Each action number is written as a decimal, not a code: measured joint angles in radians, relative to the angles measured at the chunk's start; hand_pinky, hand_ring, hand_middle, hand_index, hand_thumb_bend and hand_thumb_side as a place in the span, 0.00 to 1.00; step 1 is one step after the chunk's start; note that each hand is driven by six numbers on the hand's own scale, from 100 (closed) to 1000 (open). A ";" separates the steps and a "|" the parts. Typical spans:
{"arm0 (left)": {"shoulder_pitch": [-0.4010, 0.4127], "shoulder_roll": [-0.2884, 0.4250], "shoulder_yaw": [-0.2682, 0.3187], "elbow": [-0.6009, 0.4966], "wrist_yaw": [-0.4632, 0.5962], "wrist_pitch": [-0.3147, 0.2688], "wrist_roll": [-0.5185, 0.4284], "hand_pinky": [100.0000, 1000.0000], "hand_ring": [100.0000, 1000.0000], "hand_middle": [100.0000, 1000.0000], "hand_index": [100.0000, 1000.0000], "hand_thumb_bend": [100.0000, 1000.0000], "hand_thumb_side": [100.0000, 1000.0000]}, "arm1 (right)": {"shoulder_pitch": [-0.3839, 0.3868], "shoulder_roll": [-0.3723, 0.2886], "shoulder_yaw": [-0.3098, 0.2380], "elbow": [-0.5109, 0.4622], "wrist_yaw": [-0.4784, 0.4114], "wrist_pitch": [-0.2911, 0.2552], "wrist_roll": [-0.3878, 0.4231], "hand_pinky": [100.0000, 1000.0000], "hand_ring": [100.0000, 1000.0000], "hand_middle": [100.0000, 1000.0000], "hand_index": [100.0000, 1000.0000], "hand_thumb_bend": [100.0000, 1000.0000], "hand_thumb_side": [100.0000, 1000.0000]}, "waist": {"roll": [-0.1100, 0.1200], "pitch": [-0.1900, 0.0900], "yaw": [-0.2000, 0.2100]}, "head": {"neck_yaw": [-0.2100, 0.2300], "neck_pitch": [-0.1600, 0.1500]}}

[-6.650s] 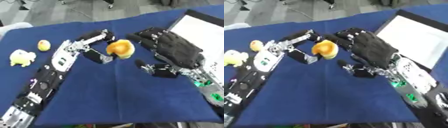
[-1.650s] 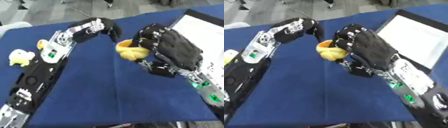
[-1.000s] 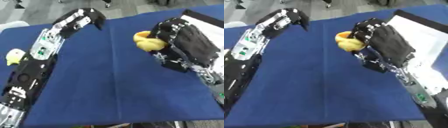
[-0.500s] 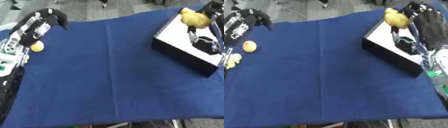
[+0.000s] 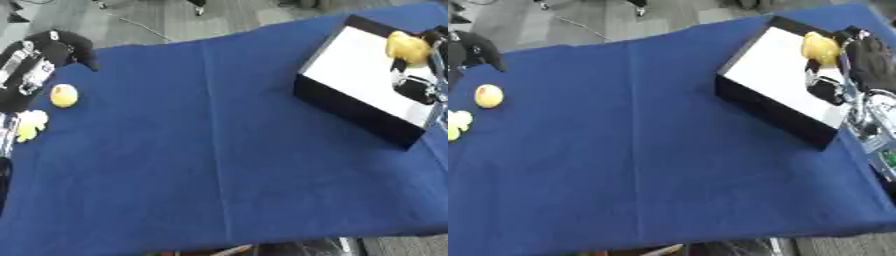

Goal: Pick up the objects with one hand, pass them to the other hand, and then place them into the box on the other side of the table.

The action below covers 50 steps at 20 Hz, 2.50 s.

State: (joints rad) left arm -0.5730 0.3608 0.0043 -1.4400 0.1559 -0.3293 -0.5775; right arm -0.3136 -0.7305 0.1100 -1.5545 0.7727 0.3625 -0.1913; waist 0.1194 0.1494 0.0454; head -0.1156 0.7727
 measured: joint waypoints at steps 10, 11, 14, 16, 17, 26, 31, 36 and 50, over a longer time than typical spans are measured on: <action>0.014 0.000 0.014 -0.006 0.003 0.015 -0.009 0.61 0.51 0.53 0.72 0.00 0.75 | -0.004 -0.008 0.001 -0.003 0.150 -0.010 0.170 0.83 0.93 0.94 1.00 0.00 0.47 | 0.000 0.000 0.001 | 0.008 0.000; 0.015 0.000 0.014 -0.006 0.003 0.015 -0.010 0.61 0.51 0.53 0.72 0.00 0.75 | -0.004 -0.008 0.001 -0.011 0.162 -0.010 0.189 0.83 0.93 0.94 1.00 0.00 0.47 | 0.000 0.000 0.001 | 0.009 0.000; 0.019 0.000 0.015 -0.006 0.003 0.014 -0.011 0.62 0.51 0.53 0.72 0.00 0.75 | -0.004 -0.008 -0.011 -0.043 0.197 -0.011 0.241 0.83 0.91 0.93 1.00 0.00 0.29 | 0.000 0.000 0.001 | 0.013 0.000; 0.020 0.000 0.017 -0.006 0.003 0.013 -0.012 0.62 0.51 0.53 0.72 0.00 0.75 | -0.004 -0.008 -0.018 -0.079 0.222 -0.016 0.257 0.82 0.88 0.91 1.00 0.00 0.06 | 0.000 0.000 0.001 | 0.018 0.000; 0.021 0.000 0.020 -0.006 0.003 0.013 -0.011 0.62 0.51 0.53 0.72 0.00 0.75 | -0.004 -0.006 -0.019 -0.101 0.236 -0.023 0.257 0.82 0.87 0.90 1.00 0.00 0.00 | 0.000 0.000 0.001 | 0.023 0.000; 0.015 0.073 0.056 0.046 -0.066 -0.042 0.014 0.64 0.53 0.56 0.74 0.00 0.58 | -0.040 0.058 0.074 -0.336 0.378 -0.142 0.194 0.85 0.82 0.87 1.00 0.34 0.00 | 0.004 0.000 -0.006 | 0.094 0.000; -0.003 0.169 0.069 0.148 -0.140 -0.090 0.055 0.66 0.56 0.58 0.76 0.00 0.42 | -0.076 0.149 0.193 -0.414 0.446 -0.218 0.196 0.84 0.82 0.86 0.99 0.29 0.00 | 0.006 0.000 -0.018 | 0.134 0.000; -0.030 0.283 0.068 0.274 -0.219 -0.132 0.099 0.71 0.61 0.63 0.79 0.01 0.12 | -0.083 0.225 0.291 -0.424 0.477 -0.297 0.200 0.82 0.82 0.85 0.99 0.18 0.00 | 0.009 -0.001 -0.033 | 0.195 0.000; -0.176 0.489 -0.130 0.620 -0.434 -0.131 0.145 0.80 0.72 0.71 0.83 0.73 0.46 | -0.073 0.274 0.286 -0.424 0.412 -0.473 0.213 0.80 0.83 0.85 0.99 0.00 0.00 | 0.002 0.004 -0.068 | 0.277 0.000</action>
State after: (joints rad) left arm -0.7491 0.8499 -0.1253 -0.8199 -0.2778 -0.4606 -0.4329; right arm -0.3870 -0.4562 0.3963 -1.9787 1.1849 -0.1105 0.0222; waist 0.1216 0.1532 -0.0222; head 0.1612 0.7726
